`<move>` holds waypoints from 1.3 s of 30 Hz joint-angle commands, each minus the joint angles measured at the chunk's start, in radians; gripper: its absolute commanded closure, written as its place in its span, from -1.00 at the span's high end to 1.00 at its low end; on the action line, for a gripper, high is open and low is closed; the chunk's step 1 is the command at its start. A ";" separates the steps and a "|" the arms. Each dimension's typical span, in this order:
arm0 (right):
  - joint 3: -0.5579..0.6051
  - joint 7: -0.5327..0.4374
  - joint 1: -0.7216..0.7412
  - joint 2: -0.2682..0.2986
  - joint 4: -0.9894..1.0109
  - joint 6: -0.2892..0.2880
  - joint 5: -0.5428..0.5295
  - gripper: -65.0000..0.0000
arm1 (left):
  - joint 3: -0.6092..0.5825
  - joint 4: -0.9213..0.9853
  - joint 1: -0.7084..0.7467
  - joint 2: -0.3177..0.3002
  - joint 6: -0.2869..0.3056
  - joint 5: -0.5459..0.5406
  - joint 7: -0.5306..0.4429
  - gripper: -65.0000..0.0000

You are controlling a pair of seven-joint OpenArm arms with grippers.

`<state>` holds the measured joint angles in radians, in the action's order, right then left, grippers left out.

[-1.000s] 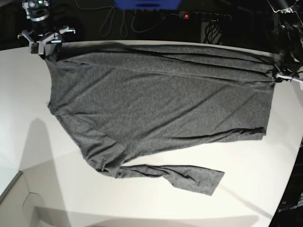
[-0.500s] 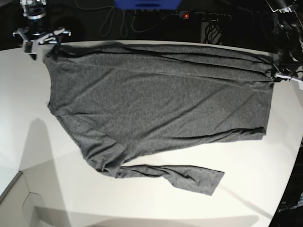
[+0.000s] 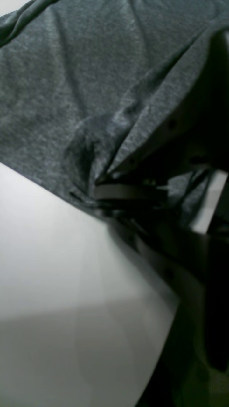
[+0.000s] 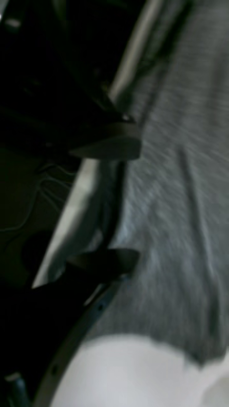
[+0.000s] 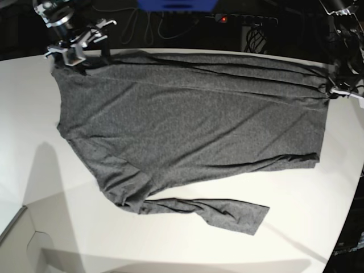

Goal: Layout the t-shirt on the table in an organized manner, then fold the t-shirt properly
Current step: 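Hold the folded edge taut, shifting the right gripper along the edge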

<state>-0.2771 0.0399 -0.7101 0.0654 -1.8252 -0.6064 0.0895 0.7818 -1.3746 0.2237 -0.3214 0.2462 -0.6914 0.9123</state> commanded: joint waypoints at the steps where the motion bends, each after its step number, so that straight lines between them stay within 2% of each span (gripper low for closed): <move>1: 0.011 -0.025 -0.007 -0.005 0.000 -0.007 0.019 0.35 | 0.006 -0.018 -0.005 -0.022 0.000 -0.011 -0.012 -1.00; 3: 0.020 -0.025 0.023 -0.011 0.015 -0.007 0.060 0.35 | 0.006 -0.016 -0.007 -0.022 0.000 -0.011 -0.012 -1.00; 6: 0.016 -0.025 0.057 -0.025 0.049 -0.007 0.065 0.35 | 0.006 -0.016 -0.007 -0.022 0.000 -0.011 -0.014 -1.00; 11: 0.014 -0.024 0.083 -0.008 0.068 -0.005 0.065 0.34 | 0.009 -0.012 -0.007 -0.022 0.000 -0.011 -0.015 -1.00; 25: 0.016 -0.019 0.132 -0.005 0.109 -0.004 0.066 0.34 | 0.006 -0.013 -0.008 -0.022 0.000 -0.011 -0.017 -1.00; 29: 0.019 -0.024 0.140 0.017 0.149 -0.004 0.066 0.33 | 0.006 -0.012 -0.008 -0.022 0.000 -0.011 -0.020 -1.00; 30: 0.019 -0.024 0.140 0.021 0.150 -0.004 0.066 0.29 | 0.006 -0.012 -0.008 -0.022 0.000 -0.011 -0.020 -1.00; 32: 0.020 -0.024 0.140 0.027 0.152 -0.004 0.066 0.09 | 0.006 -0.012 -0.008 -0.022 0.000 -0.011 -0.020 -1.00; 37: 0.017 -0.024 0.143 0.027 0.144 -0.004 0.066 -0.55 | 0.006 -0.012 -0.010 -0.022 0.000 -0.007 -0.020 -1.00; 39: 0.016 -0.022 0.155 0.027 0.144 -0.004 0.066 -0.87 | 0.006 -0.010 -0.024 -0.022 0.000 -0.003 -0.015 -1.00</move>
<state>-0.2550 0.0395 -0.5575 0.0853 -1.6623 -0.6090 0.1631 0.7818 -1.3731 0.2119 -0.3206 0.2459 -0.6849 0.9138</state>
